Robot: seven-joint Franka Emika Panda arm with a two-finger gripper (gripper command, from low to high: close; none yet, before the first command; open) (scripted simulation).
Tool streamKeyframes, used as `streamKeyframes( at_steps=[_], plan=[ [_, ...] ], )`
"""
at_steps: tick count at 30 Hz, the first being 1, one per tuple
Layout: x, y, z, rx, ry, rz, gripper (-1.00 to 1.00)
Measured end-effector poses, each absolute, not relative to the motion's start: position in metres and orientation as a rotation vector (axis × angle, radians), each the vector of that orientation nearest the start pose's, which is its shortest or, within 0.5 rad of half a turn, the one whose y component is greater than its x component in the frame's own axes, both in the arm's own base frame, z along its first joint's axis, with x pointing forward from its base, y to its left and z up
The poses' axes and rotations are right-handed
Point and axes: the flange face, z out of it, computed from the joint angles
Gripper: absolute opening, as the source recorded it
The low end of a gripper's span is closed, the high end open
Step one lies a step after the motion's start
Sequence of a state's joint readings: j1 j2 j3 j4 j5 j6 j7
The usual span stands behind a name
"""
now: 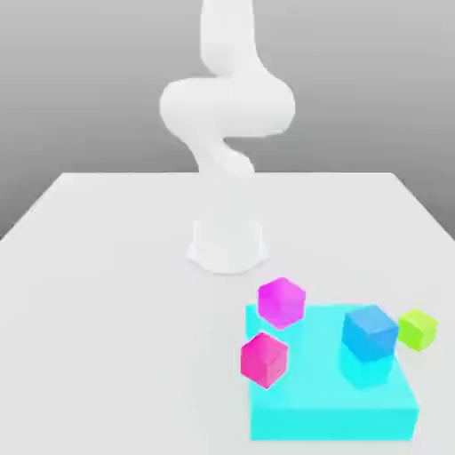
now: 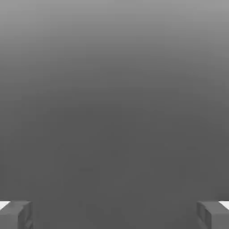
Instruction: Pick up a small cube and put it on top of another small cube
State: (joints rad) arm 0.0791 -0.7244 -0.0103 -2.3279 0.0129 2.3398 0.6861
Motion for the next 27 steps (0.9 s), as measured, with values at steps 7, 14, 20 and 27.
streamKeyframes(
  at_steps=[7,14,20,27],
  plan=[
    [0.424,0.115,0.559,-2.817,0.175,-0.738,0.0],
    [0.419,0.209,0.438,-2.89,-0.522,-0.516,0.0],
    [0.377,0.275,0.335,-2.805,-1.131,-0.319,0.0],
    [0.295,0.323,0.223,-2.52,-1.833,-0.079,0.0]
  ],
)
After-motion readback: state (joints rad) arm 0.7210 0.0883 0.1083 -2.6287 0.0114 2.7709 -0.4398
